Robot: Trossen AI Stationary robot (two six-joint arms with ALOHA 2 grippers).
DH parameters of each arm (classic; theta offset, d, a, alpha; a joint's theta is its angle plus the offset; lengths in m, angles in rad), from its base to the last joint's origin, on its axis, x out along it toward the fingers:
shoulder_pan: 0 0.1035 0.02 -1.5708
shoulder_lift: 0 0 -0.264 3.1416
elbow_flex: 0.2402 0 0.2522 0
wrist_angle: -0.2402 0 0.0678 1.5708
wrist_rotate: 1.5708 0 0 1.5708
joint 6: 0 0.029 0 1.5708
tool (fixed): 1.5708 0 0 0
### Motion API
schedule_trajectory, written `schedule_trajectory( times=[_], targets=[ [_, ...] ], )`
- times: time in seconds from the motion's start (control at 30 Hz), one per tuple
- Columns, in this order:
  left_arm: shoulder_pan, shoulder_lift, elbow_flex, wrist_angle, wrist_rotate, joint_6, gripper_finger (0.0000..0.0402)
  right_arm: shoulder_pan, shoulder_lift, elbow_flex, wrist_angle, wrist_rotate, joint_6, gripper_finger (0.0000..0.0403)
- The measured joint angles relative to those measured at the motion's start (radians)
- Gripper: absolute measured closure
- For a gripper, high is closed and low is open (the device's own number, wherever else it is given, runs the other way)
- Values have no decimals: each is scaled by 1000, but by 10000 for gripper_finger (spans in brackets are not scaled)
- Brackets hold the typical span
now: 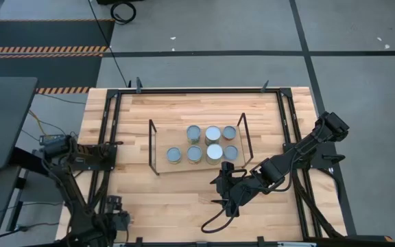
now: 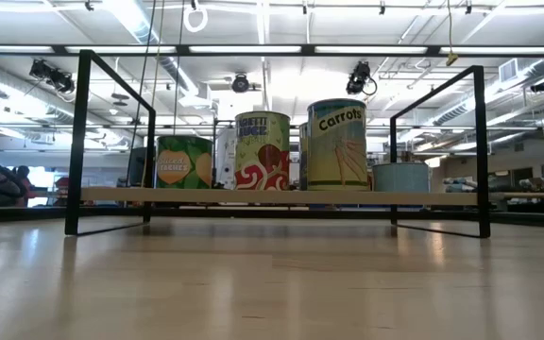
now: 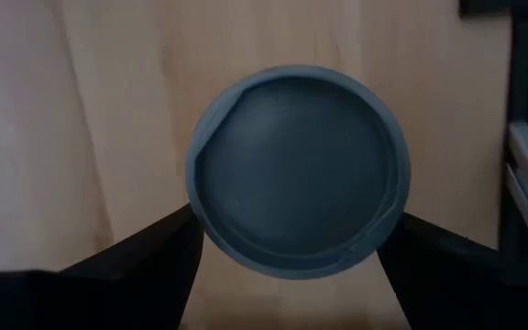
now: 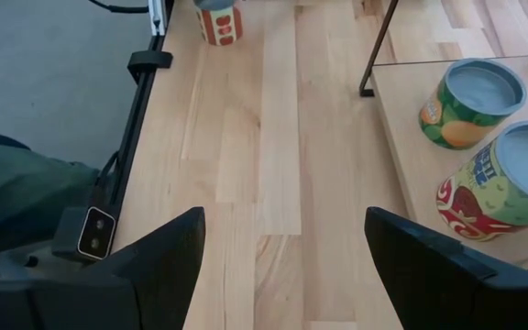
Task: Pick and place cans onto a shelf
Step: Put the canned tomatoes on the shelf
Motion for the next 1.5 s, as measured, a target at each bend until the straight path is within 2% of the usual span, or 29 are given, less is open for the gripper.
schedule_trajectory(
  times=[0.37, 0.5, 0.63, 0.8, 1.1, 1.33, 1.5],
  targets=[
    [83, 1, 0, 95, -42, 185, 86, 0, 0, 0, 0, -7, 0, 97],
    [122, 1, 0, 124, -54, 155, 86, 0, 0, 0, 0, -9, 0, 97],
    [174, 1, 0, 124, 12, 94, 85, 0, 0, 0, 0, -9, 0, 97],
    [222, 1, 0, 129, 30, 67, 85, 0, 0, 0, 0, -9, 0, 97],
    [273, 1, 0, 157, 5, 134, 109, 0, 0, 0, -2, -9, 9, 97],
    [287, 0, 0, 172, -21, 145, 62, 1, 0, 0, -4, -9, 11, 97],
    [290, 0, 0, 215, -68, 254, 48, 1, 0, 0, -5, -9, 11, 97]
  ],
)
